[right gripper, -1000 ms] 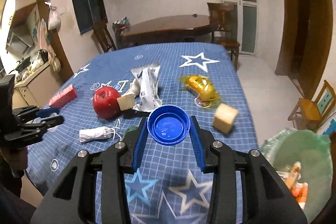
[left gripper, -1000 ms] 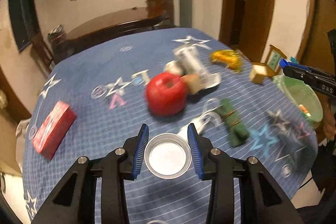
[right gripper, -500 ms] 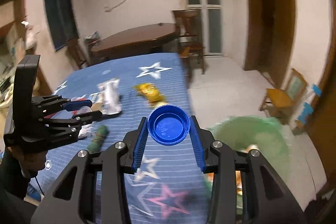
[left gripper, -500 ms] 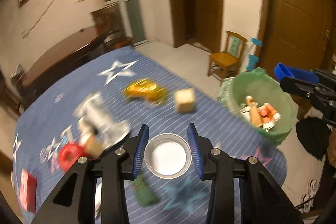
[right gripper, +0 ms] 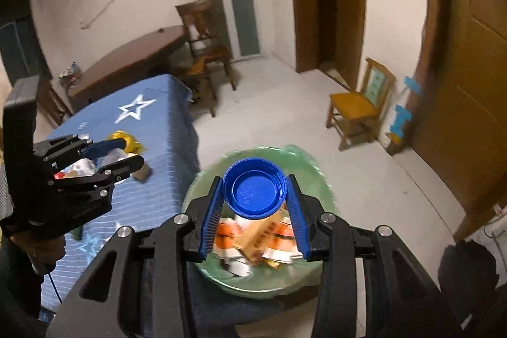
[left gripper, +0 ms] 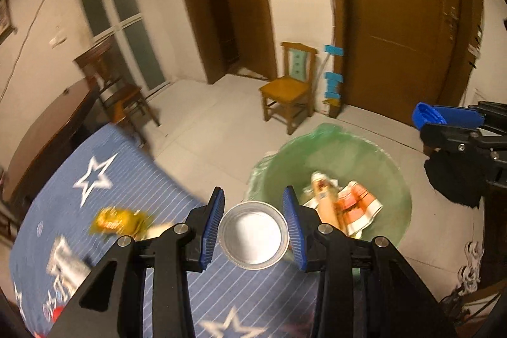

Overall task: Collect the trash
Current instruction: 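Carry the white lid with left tool while right tool carries the blue cap to the bin, then open both tools over the green bin, releasing lid and cap inside, then swing both open tools back toward the table, then grasp the white cloth bag with left tool while right tool grasps white sachet packet, then lift the cloth bag with left tool while right tool lifts the sachet toward the bin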

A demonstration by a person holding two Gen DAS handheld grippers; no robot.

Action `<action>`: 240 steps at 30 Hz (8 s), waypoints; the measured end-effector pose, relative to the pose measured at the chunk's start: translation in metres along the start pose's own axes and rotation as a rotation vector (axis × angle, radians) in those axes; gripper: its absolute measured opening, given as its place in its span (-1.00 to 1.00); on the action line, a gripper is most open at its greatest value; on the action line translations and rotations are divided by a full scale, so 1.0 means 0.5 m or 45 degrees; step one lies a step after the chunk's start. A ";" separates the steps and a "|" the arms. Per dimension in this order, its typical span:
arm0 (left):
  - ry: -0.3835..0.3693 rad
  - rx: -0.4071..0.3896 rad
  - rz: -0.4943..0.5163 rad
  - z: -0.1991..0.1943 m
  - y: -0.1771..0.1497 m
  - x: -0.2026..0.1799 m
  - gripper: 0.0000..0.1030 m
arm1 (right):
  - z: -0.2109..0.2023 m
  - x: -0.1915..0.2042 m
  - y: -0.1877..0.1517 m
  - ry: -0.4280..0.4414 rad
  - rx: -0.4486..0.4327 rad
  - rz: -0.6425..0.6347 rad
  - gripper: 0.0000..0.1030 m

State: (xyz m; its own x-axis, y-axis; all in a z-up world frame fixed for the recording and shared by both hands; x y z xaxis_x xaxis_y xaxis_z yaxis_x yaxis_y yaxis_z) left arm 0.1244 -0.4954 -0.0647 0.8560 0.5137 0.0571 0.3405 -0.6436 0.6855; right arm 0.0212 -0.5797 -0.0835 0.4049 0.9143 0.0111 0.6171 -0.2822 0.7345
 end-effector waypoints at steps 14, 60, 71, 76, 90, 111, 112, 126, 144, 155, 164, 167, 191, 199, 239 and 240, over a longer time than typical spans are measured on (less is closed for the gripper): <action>-0.028 0.053 0.140 0.108 0.018 -0.126 -0.22 | 0.038 -0.059 -0.021 -0.032 0.120 0.008 -0.26; -0.002 0.134 0.124 0.198 -0.018 -0.097 0.07 | 0.128 -0.070 -0.050 0.008 0.246 -0.054 0.08; 0.053 0.091 0.140 0.198 -0.022 -0.089 0.17 | 0.133 -0.084 -0.061 -0.001 0.239 -0.026 0.08; 0.067 0.077 0.134 0.190 -0.026 -0.089 0.17 | 0.131 -0.087 -0.063 -0.009 0.236 -0.019 0.08; 0.177 -0.032 0.110 0.130 -0.040 -0.070 0.21 | 0.110 -0.086 -0.077 -0.022 0.171 0.004 0.08; 0.370 -0.138 -0.052 -0.030 -0.159 0.067 0.39 | 0.022 0.048 -0.055 -0.108 -0.201 -0.089 0.09; 0.375 -0.136 -0.065 -0.041 -0.171 0.077 0.39 | 0.019 0.060 -0.055 -0.109 -0.219 -0.092 0.09; 0.441 -0.064 -0.426 -0.229 -0.424 0.366 0.44 | 0.074 0.333 -0.073 0.171 -0.199 -0.240 0.24; 0.218 -0.018 -0.232 -0.250 -0.558 0.596 0.39 | 0.307 0.722 0.068 0.568 0.022 -0.568 0.48; 0.061 0.088 -0.111 -0.173 -0.575 0.566 0.13 | 0.415 0.780 0.101 0.679 0.194 -0.598 0.42; 0.033 0.096 -0.164 -0.149 -0.564 0.566 -0.06 | 0.437 0.810 0.091 0.840 0.315 -0.449 0.32; 0.023 0.098 -0.178 -0.147 -0.559 0.561 -0.16 | 0.444 0.805 0.085 0.813 0.322 -0.440 0.25; 0.352 0.010 -0.464 -0.294 -0.637 0.537 -0.44 | 0.130 0.639 0.054 0.662 -0.111 -0.382 -0.31; 0.516 0.098 -0.612 -0.267 -0.697 0.585 -0.44 | 0.168 0.582 -0.085 0.663 -0.048 -0.211 -0.31; 0.451 0.070 -0.696 -0.262 -0.703 0.607 -0.42 | 0.232 0.568 -0.111 0.819 0.077 -0.061 -0.31; 0.452 0.070 -0.695 -0.262 -0.703 0.607 -0.42 | 0.233 0.568 -0.111 0.819 0.076 -0.059 -0.31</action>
State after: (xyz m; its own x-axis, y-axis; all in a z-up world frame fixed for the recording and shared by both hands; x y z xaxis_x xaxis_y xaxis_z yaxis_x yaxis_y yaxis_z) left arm 0.2134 -0.0389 -0.1932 0.3773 0.9249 -0.0458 0.7172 -0.2606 0.6463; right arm 0.1804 -0.3383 -0.2000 -0.0971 0.9122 0.3980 0.6681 -0.2367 0.7054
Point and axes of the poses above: each gripper's, at about its wrist camera, not at the fingertips, and z roughly the way its jaws point, x to its left, y to its top, the point moved 8 cm from there along z, roughly the way its jaws point, and after that the axes turned 9 degrees about -z, right-handed, at the moved point
